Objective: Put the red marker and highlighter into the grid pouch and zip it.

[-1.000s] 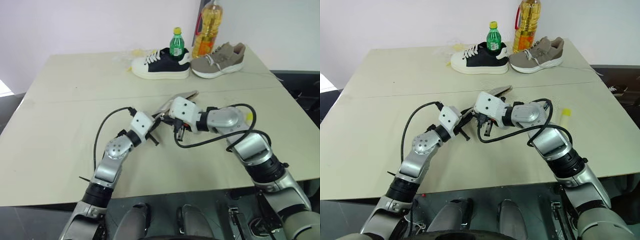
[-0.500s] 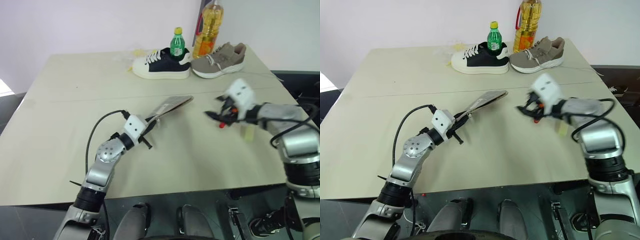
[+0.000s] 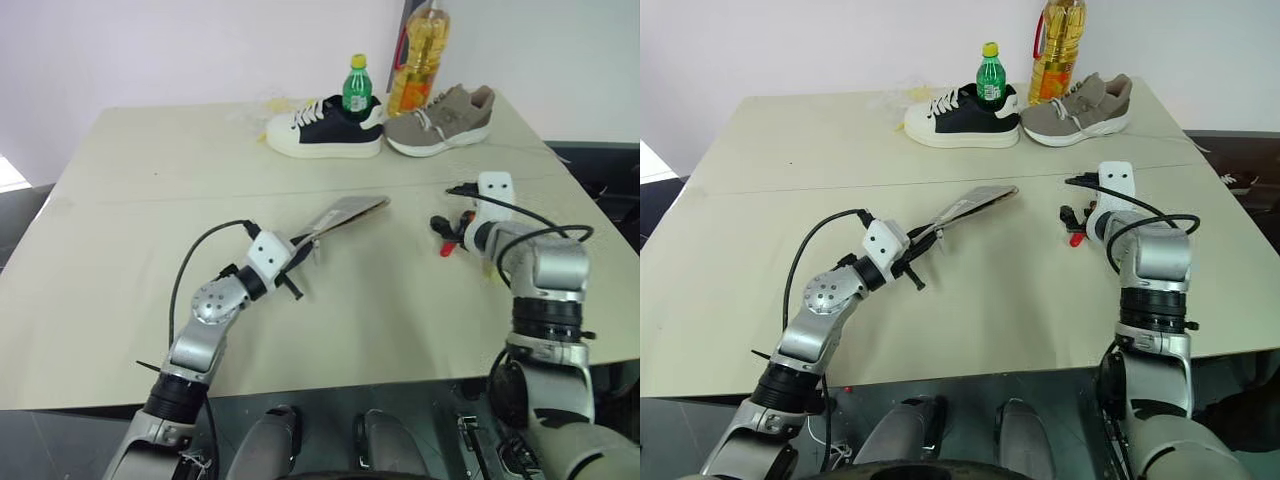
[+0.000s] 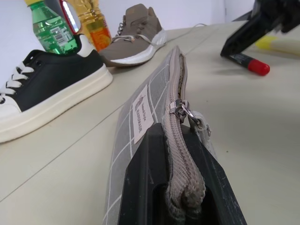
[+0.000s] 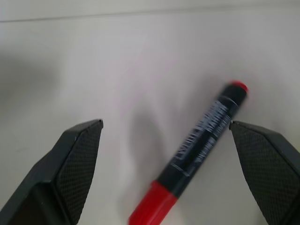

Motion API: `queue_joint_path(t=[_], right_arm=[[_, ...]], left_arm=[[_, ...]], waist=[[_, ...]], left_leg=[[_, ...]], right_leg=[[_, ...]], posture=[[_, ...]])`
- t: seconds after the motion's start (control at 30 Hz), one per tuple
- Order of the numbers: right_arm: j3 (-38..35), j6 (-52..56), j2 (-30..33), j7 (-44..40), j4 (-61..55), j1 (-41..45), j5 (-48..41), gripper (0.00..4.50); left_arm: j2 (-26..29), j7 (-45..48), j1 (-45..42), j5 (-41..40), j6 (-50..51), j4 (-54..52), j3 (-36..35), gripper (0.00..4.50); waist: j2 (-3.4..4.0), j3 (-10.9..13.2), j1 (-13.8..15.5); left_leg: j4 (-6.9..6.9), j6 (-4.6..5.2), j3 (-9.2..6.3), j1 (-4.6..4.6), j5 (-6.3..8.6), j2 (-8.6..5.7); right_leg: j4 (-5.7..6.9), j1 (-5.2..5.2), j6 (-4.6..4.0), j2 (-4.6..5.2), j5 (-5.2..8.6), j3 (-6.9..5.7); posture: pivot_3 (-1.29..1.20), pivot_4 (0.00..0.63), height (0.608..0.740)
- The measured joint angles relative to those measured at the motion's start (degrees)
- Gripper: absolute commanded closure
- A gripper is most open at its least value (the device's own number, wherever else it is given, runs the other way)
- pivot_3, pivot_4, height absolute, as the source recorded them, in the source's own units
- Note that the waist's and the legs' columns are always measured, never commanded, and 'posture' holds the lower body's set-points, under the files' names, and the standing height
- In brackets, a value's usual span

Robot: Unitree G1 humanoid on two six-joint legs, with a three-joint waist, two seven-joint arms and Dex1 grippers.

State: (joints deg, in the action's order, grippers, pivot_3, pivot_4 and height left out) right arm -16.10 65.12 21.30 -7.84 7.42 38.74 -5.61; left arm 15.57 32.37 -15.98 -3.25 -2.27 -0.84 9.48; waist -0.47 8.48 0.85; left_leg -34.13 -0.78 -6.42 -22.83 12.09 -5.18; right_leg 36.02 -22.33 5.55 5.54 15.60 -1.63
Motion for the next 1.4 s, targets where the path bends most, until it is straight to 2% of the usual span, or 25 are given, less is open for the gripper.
queue_joint_path(t=[0.07,0.2,0.27,0.37,0.47,0.6,0.7,0.8,0.93,1.4], right_arm=[[-0.16,0.04,-0.09,1.98,1.59,-0.01,0.45,1.42],[-0.10,0.46,-0.08,3.13,1.79,0.00,0.38,3.60],[0.05,0.45,-0.08,3.06,1.72,0.00,0.21,4.31],[0.23,0.35,0.00,2.66,1.67,-0.01,-0.26,4.31],[4.11,-2.42,2.70,-1.53,0.30,-0.44,-0.44,4.31],[12.63,-14.94,13.74,-15.05,-8.10,-2.27,-0.29,4.31],[17.31,-29.41,23.77,-28.28,-15.77,-5.22,-0.23,4.31],[19.46,-39.93,28.63,-37.64,-20.28,-8.41,-0.35,4.31],[22.04,-45.63,29.72,-41.35,-20.22,-10.46,1.45,4.31],[26.69,-53.15,29.01,-42.54,-17.17,-10.42,9.17,4.31]], left_arm=[[-0.05,-0.08,0.01,-0.01,0.00,-0.01,-0.02,4.50],[-0.13,-0.25,0.34,-0.11,0.01,-0.09,-0.14,4.50],[-0.14,-0.27,0.72,-0.23,0.01,-0.17,-0.13,4.50],[-0.14,-0.36,0.92,-0.30,0.01,-0.32,-0.15,4.50],[-0.19,-0.48,0.94,-0.44,0.01,-0.36,-0.17,4.50],[-0.07,-0.51,0.92,-0.99,0.01,-0.49,-0.52,4.50],[0.11,-0.29,0.63,-1.41,0.03,-0.53,-1.44,4.50],[0.33,0.12,0.46,-2.16,0.04,-0.49,-1.90,4.50],[0.35,1.07,0.44,-2.55,0.06,-0.49,-1.89,4.50],[1.44,3.94,1.10,-3.65,0.81,-2.66,-1.70,4.50]], waist=[[0.02,0.00,-0.14],[0.03,-0.01,-0.36],[0.04,-0.01,-0.41],[0.04,-0.01,-0.38],[0.10,0.02,-0.42],[0.12,0.04,-0.35],[0.09,0.05,-0.31],[-0.01,0.06,-0.29],[-0.01,0.07,-0.21],[-0.01,0.07,-0.08]], left_leg=[[0.00,0.00,0.02,-0.02,0.00,-0.01],[0.01,0.01,0.02,0.03,-0.01,0.04],[0.00,0.01,0.02,0.06,-0.01,0.04],[0.00,0.01,0.03,0.06,-0.01,0.04],[0.00,0.02,0.04,0.05,0.00,0.03],[0.01,0.03,0.05,0.04,0.01,0.02],[0.00,0.06,0.05,0.06,0.03,0.03],[-0.03,0.06,0.06,0.08,0.03,0.04],[-0.07,0.05,0.07,0.08,0.03,0.04],[-0.06,0.04,0.05,0.01,0.03,0.03]], right_leg=[[0.00,-0.03,0.00,0.00,0.00,0.01],[0.04,-0.01,0.01,-0.03,0.00,0.01],[0.06,0.02,0.00,-0.04,0.00,0.00],[0.06,0.03,0.00,-0.04,0.00,0.00],[0.06,0.00,0.01,-0.05,0.00,0.00],[0.02,0.03,0.09,-0.12,0.04,-0.05],[-0.02,0.09,0.15,-0.13,0.08,-0.10],[-0.03,0.15,0.17,-0.04,0.09,-0.09],[-0.03,0.12,0.15,0.00,0.09,-0.03],[-0.04,0.07,0.13,0.02,0.08,-0.02]], posture=[[0.00,0.150,0.738],[0.00,0.150,0.738],[0.00,0.150,0.738],[0.00,0.150,0.738],[0.00,0.150,0.738],[0.00,0.150,0.738],[0.00,0.150,0.738],[0.00,0.150,0.738],[0.00,0.150,0.738],[0.00,0.150,0.738]])
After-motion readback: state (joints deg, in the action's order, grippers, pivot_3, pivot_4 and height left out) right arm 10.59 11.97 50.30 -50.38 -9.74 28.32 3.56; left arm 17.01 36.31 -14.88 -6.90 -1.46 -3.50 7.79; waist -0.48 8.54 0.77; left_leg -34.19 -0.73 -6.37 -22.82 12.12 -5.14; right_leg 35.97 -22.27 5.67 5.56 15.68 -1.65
